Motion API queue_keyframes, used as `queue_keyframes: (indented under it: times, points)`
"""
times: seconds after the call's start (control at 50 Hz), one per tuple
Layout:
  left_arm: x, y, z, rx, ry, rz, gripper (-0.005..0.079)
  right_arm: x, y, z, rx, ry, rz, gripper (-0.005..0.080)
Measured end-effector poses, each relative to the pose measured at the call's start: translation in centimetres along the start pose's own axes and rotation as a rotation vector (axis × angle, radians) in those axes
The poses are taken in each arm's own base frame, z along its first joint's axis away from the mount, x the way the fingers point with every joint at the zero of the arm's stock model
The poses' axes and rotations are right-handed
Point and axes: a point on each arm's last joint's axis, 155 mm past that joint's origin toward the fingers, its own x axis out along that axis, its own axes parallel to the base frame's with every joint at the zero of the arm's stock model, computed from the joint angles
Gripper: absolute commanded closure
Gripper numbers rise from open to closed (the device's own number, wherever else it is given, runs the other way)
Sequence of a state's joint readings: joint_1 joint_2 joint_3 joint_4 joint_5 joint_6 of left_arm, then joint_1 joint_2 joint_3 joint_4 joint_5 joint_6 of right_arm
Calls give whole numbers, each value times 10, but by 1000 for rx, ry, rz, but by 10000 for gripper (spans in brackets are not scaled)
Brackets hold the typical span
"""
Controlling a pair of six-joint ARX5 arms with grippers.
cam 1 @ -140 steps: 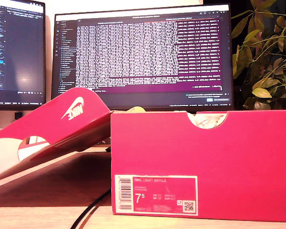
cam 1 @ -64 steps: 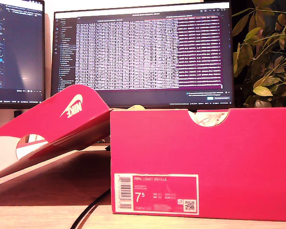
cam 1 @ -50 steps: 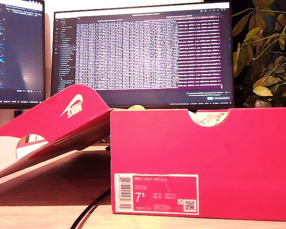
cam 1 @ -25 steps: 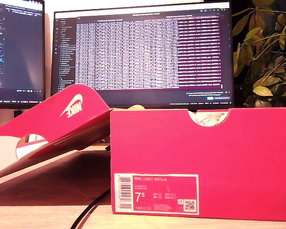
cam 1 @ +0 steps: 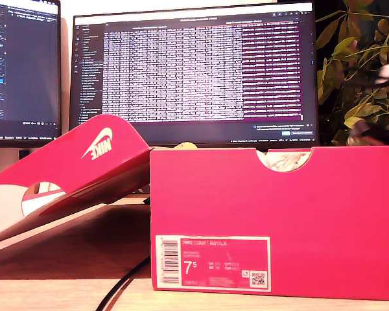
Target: Close the red shoebox by pushing the lid with your left arm and holding the box in place with your right arm
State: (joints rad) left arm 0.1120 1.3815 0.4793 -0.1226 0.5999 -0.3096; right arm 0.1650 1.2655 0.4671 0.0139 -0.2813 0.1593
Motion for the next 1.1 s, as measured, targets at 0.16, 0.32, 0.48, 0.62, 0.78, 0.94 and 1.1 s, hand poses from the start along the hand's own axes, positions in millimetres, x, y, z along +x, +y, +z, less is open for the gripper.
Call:
queue_keyframes:
  times: [0.16, 0.32, 0.48, 0.62, 0.78, 0.94, 1.1]
  points:
    - [8, -1, -12, -32, 58, -39, 762, 0, 2, 16, -11, -40, 4, 764]
    - [8, -12, -11, -24, 64, -102, 762, 1, 2, 15, -11, -37, 3, 764]
    - [6, -23, -14, -31, 81, -164, 761, 8, -1, 5, -2, -1, -2, 764]
    - [2, -33, -9, -26, 80, -209, 762, 14, -1, -2, -7, 24, -5, 764]
    - [-6, -52, 14, 7, 52, -271, 762, 18, -1, -5, -11, 36, -12, 764]
    - [-19, -72, 40, 35, 28, -328, 762, 19, 0, -5, -16, 33, -12, 764]
    - [-36, -95, 59, 58, 17, -384, 762, 19, 0, -4, -16, 30, -14, 764]
